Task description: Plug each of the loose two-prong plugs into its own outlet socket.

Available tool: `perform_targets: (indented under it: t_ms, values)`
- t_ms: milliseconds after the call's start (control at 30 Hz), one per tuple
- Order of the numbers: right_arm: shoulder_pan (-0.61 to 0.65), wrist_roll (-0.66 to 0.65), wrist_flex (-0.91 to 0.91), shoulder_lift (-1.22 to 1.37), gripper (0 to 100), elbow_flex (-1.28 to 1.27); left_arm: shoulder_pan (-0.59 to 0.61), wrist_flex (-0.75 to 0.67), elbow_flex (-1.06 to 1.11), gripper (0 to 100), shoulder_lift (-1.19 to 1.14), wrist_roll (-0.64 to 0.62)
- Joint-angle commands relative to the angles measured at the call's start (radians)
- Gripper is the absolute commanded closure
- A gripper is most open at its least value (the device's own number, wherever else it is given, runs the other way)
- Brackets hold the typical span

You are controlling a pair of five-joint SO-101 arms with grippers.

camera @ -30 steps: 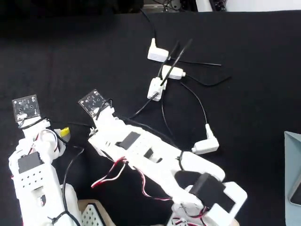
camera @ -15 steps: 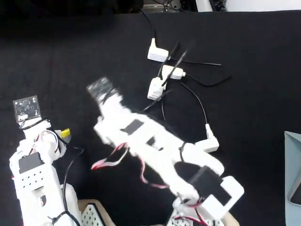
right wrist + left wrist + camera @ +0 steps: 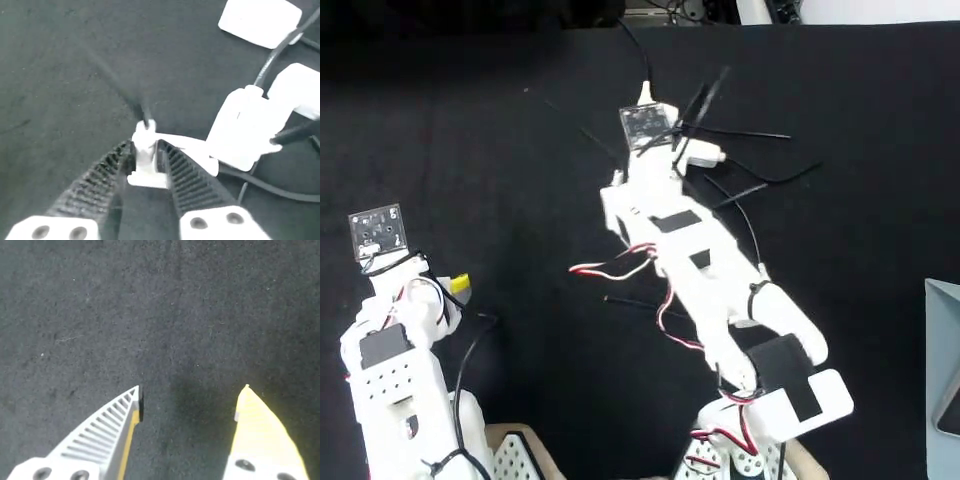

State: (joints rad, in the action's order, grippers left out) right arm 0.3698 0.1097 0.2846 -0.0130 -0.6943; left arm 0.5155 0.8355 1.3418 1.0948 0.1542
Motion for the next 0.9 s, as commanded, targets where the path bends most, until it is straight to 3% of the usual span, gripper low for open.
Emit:
perform_targets:
  t_ms: [0,133,400,600,733,867]
  values:
    - [-0.020,-0.009,0.032,-0.015,77.0,0.047,0.005,-0.008,-0.005,70,0.015,-0.008]
    - [-0.020,-0.011,0.101,-0.084,77.8,0.041,0.005,-0.008,-0.005,70,0.015,-0.008]
    - [-0.041,-0.009,0.204,-0.506,98.9,-0.142,-0.001,-0.014,-0.004,70,0.015,-0.012]
    - [-0.121,-0.092,0.206,-0.846,97.4,-0.371,-0.002,-0.009,-0.002,70,0.015,-0.012]
    - [-0.160,-0.126,0.216,-1.026,97.4,-0.493,-0.004,-0.014,-0.007,82,0.017,-0.012]
    - [-0.189,-0.137,0.342,-1.162,97.4,-0.550,-0.027,-0.015,-0.015,98,0.017,-0.006]
